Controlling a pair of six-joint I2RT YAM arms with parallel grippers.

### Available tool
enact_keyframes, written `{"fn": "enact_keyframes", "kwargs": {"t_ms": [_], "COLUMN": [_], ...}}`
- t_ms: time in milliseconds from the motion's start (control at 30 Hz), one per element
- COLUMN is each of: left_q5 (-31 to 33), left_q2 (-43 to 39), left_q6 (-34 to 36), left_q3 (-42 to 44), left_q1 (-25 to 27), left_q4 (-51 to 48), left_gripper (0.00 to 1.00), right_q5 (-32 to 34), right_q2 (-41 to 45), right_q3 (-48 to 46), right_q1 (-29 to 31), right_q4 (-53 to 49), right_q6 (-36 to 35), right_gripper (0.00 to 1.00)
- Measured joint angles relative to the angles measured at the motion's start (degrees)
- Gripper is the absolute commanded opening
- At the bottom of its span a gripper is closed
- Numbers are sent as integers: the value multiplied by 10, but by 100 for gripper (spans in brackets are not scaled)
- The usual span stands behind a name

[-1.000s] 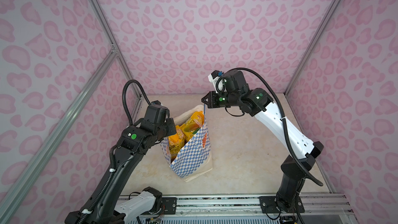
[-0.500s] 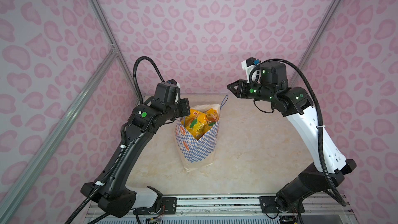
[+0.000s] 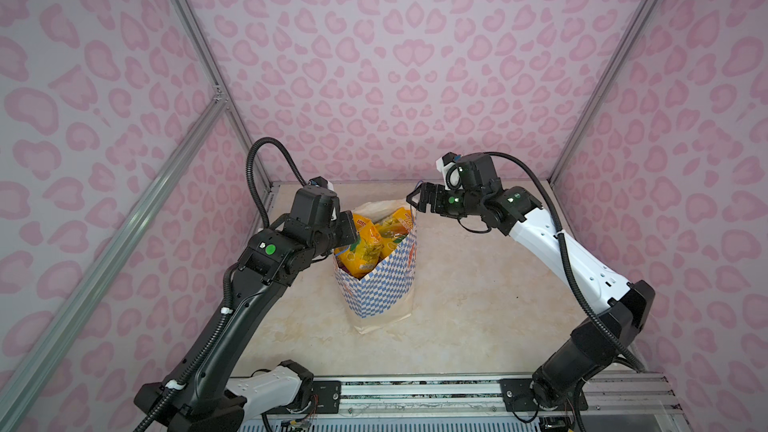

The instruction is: Place the snacks into the paper bag

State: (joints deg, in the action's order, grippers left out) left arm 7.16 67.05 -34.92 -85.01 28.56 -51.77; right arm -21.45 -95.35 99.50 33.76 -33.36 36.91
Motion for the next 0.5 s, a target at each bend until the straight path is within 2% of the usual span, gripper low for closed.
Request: {"fn": "enact_keyframes", "kwargs": {"t_ms": [267, 433, 500], "left_q5": [8, 10, 15], "left_q2": [-12, -15, -18], "left_q6": [0, 0, 0], "left_q3": [3, 4, 8], "left_q1": [-1, -2, -2], "left_q4": [0, 0, 0], "left_gripper": [3, 3, 3], "right_q5": [-69, -134, -167], "right_q2": [-89, -146, -156], "right_q3": [36, 71, 75], "right_q1": [-13, -14, -14], "right_q4": [98, 171, 208], "right_q6": [31, 56, 65], "right_gripper": [90, 81, 74]}}
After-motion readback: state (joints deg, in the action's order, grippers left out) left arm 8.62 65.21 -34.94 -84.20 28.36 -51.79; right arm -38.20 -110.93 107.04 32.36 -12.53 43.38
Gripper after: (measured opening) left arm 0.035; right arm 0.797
